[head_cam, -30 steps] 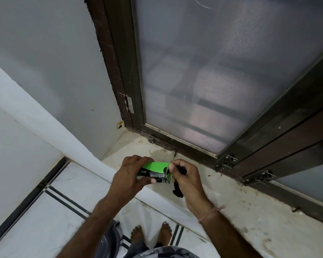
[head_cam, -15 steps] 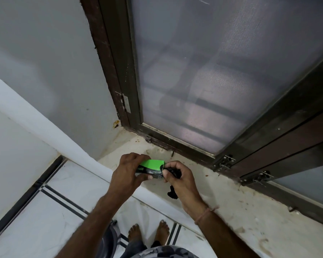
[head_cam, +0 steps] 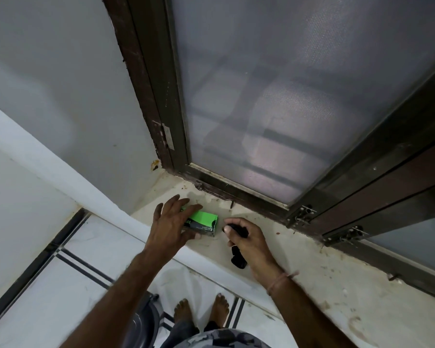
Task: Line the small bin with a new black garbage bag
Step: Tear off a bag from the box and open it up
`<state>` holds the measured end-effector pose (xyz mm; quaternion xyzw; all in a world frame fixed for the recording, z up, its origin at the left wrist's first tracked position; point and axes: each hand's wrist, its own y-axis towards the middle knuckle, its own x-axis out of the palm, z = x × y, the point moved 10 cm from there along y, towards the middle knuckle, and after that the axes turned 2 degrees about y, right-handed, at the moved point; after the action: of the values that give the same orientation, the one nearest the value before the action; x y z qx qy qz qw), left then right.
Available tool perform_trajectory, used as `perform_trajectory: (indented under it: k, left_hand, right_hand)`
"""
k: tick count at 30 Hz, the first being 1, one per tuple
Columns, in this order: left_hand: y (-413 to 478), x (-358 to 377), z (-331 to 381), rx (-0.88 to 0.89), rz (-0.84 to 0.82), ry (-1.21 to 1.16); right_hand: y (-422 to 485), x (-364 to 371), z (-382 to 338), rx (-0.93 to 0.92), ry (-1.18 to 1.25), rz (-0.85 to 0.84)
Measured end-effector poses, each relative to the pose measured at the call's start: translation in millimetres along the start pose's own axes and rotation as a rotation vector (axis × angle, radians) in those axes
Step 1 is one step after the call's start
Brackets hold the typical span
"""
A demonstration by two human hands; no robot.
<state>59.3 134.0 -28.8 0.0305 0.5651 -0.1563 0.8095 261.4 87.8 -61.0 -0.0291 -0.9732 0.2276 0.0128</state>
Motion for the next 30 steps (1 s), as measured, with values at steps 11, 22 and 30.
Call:
perform_trajectory:
  k: [11,22,30]
  left_hand:
    - [-64.1,-23.9,32.8,-0.165,0.271,-0.451]
    - [-130.5,22.3,0.4,-0.623,0.048,-1.346]
    - [-193.6,-1.2,-85.9,-0.736,0.326,-1.402]
  right_hand:
    - [-46.6,29.7,-11.3,-0.056,0.080,-0.044]
    - [-78.0,120.1,15.8,0.198,0.148,-0.180]
    - [-118.0,191.4,17.0,0.059,0.126,-0.301]
